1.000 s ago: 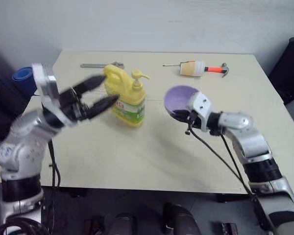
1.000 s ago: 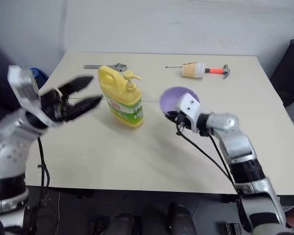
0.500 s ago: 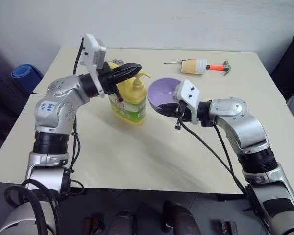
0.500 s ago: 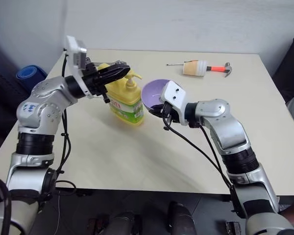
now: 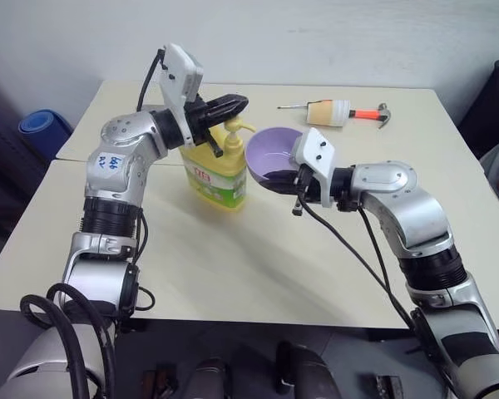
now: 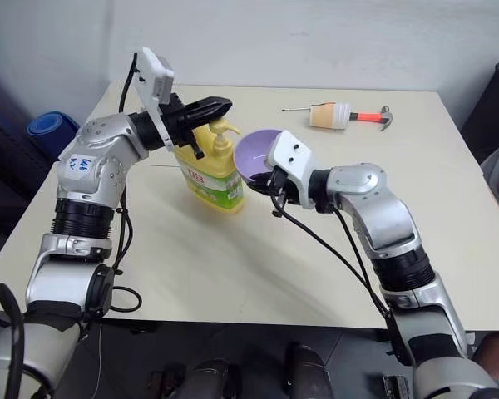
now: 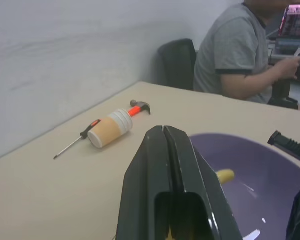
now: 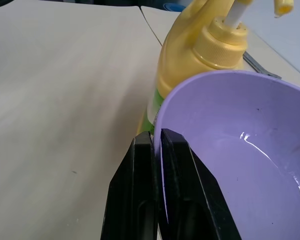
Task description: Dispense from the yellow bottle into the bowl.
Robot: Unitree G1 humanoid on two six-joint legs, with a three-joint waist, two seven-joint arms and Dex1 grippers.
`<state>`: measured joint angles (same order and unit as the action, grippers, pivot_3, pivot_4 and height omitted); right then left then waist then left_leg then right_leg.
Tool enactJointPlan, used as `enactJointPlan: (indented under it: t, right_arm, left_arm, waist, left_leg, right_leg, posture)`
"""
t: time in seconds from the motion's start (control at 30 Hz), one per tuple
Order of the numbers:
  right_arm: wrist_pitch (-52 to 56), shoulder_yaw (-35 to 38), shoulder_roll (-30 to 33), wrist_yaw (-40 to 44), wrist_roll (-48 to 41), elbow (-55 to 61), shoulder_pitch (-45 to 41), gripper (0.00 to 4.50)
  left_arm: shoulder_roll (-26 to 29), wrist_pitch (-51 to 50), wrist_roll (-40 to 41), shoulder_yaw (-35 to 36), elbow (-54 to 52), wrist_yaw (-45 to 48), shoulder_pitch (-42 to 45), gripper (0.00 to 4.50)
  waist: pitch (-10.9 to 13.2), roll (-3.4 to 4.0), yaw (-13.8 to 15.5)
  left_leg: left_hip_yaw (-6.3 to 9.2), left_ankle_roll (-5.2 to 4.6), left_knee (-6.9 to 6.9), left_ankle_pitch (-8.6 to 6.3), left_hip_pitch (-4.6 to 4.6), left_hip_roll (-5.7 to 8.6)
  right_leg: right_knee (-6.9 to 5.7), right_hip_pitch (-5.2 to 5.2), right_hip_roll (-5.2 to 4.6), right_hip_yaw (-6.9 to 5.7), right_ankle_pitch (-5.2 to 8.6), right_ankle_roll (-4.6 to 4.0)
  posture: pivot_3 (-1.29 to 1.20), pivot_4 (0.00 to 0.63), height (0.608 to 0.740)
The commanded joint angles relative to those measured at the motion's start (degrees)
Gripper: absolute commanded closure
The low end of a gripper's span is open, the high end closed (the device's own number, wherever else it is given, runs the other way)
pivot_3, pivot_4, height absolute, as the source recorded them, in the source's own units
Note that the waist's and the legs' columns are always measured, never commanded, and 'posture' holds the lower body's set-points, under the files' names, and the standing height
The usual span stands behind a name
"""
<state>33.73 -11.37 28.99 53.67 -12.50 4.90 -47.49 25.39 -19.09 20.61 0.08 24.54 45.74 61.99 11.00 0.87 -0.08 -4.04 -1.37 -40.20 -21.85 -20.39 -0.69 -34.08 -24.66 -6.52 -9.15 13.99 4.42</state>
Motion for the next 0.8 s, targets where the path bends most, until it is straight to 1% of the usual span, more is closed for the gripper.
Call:
enactJointPlan:
  t: [0.03, 0.4, 0.57, 0.8]
  right_arm:
    - [0.01, 1.85, -0.53, -0.79, -1.51, 2.74, -2.18, 4.50]
    - [2.99, 2.69, -0.66, -2.22, -3.84, 5.27, -1.93, 4.50]
    - [3.96, 2.79, -0.42, -3.13, -4.56, 6.39, -1.37, 4.50]
    - [4.29, 2.89, 0.00, -3.82, -5.46, 6.84, -0.25, 4.50]
  left_arm:
    - [0.06, -1.79, -1.92, -1.38, -0.90, 0.82, 0.00, 4.47]
    - [0.41, -6.44, -6.37, -4.88, 0.81, 1.12, -1.87, 4.47]
    - [0.20, -4.94, -9.33, -6.01, 2.91, 0.16, -3.17, 4.47]
    - [-0.31, -5.15, -8.96, -5.22, 2.96, -0.07, -4.26, 4.47]
  waist:
    - [0.00, 0.00, 0.00]
    - [-0.07, -0.07, 0.00]
    - [-0.13, -0.09, 0.01]
    - [-0.22, -0.16, 0.00]
  left_leg:
    - [0.00, 0.00, 0.00, 0.00, 0.01, 0.00]
    - [-0.06, 0.02, -0.14, 0.07, 0.25, -0.01]
    - [-0.09, 0.04, -0.14, 0.08, 0.29, -0.02]
    - [-0.11, 0.04, -0.15, 0.10, 0.39, -0.01]
  right_leg:
    - [-0.01, 0.01, -0.01, 0.01, 0.00, 0.00]
    - [-0.34, 0.12, -0.07, 0.16, 0.00, -0.01]
    - [-0.39, 0.13, -0.07, 0.19, 0.00, -0.01]
    - [-0.46, 0.20, -0.09, 0.24, 0.00, -0.02]
  posture:
    - [0.00, 0.150, 0.740]
    - [0.00, 0.150, 0.740]
    - [0.00, 0.150, 0.740]
    - [0.00, 0.150, 0.740]
